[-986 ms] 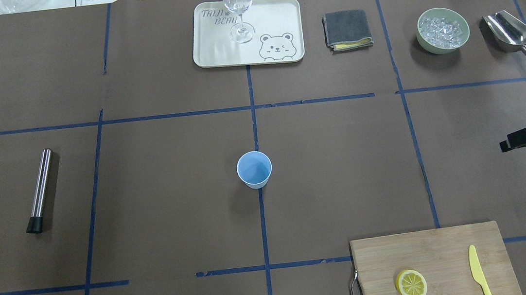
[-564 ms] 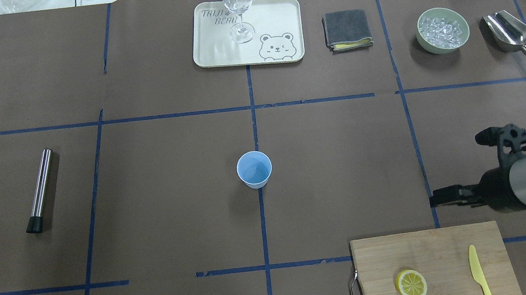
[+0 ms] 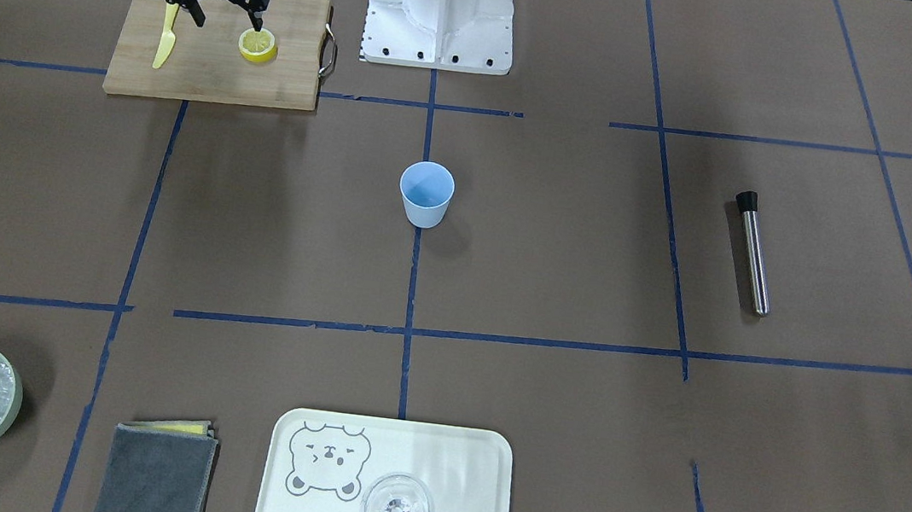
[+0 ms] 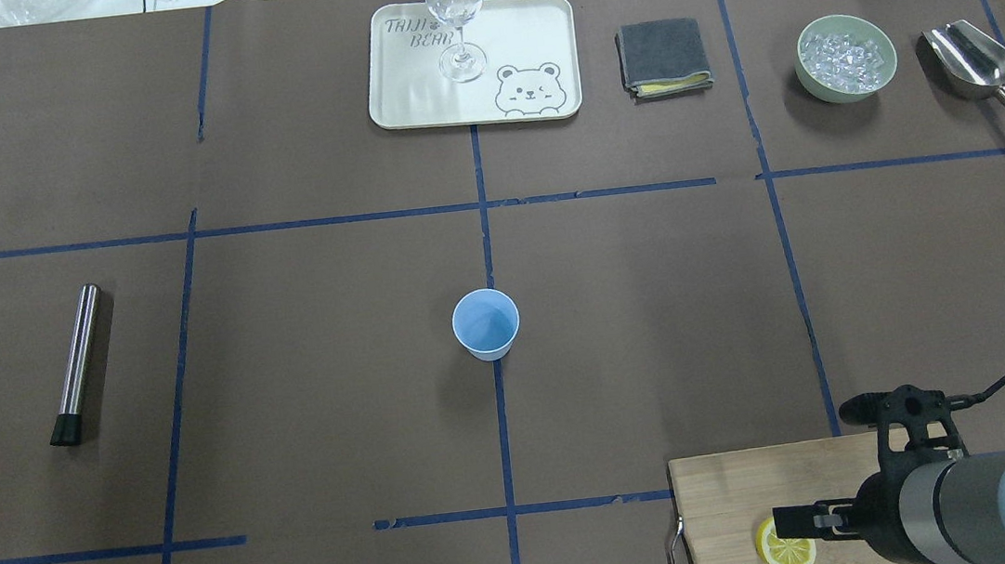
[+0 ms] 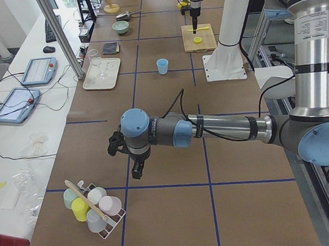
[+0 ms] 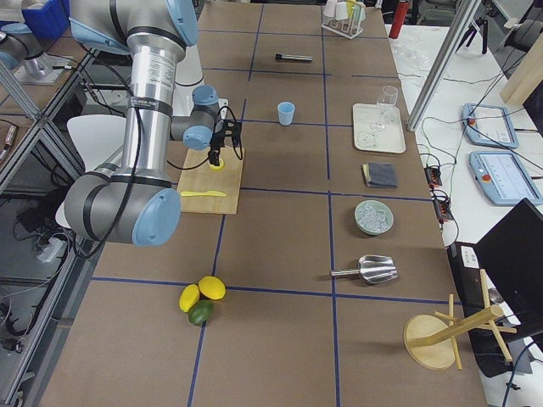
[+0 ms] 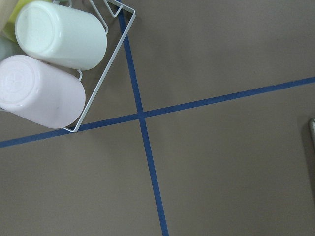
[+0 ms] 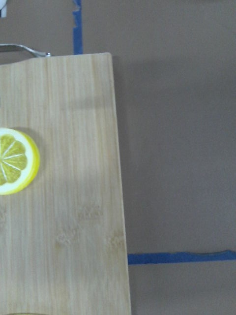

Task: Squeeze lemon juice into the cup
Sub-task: 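Lower the right gripper and grasp the yellow lemon slice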

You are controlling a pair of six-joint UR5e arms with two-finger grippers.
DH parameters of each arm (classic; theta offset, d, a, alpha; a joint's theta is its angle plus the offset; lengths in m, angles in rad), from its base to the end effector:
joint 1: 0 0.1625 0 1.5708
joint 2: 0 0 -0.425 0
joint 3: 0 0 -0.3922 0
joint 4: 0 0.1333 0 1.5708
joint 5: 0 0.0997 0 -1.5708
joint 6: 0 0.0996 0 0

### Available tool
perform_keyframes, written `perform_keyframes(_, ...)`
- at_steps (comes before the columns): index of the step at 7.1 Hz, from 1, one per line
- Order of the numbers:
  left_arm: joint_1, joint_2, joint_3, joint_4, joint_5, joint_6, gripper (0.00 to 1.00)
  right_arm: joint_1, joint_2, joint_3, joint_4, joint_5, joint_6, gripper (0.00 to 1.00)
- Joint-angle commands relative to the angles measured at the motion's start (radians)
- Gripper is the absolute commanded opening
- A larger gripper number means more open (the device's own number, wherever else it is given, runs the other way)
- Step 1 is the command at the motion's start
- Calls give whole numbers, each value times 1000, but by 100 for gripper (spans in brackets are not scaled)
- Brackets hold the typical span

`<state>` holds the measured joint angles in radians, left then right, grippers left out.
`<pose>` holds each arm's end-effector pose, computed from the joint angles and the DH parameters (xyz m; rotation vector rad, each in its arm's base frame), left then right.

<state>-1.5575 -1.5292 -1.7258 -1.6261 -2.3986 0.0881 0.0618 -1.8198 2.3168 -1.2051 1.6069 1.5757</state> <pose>-0.0535 -0.4824 0.5924 0.1899 0.8201 0.1652 -0.3717 -0.1530 0.3764 -0.0093 -0.8633 0.0469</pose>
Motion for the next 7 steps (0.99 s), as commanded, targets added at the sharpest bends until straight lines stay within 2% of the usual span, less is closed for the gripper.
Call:
perform_keyframes(1, -6, 17, -40, 2, 1, 2, 100, -98, 72, -46, -42, -120, 18, 100)
perform_keyframes(2, -6, 17, -40, 2, 1, 2, 100, -99, 111, -98, -44, -134, 27, 100)
perform_keyframes(7, -7, 17, -40, 2, 1, 2, 100, -94, 111, -125, -80, -134, 27, 99)
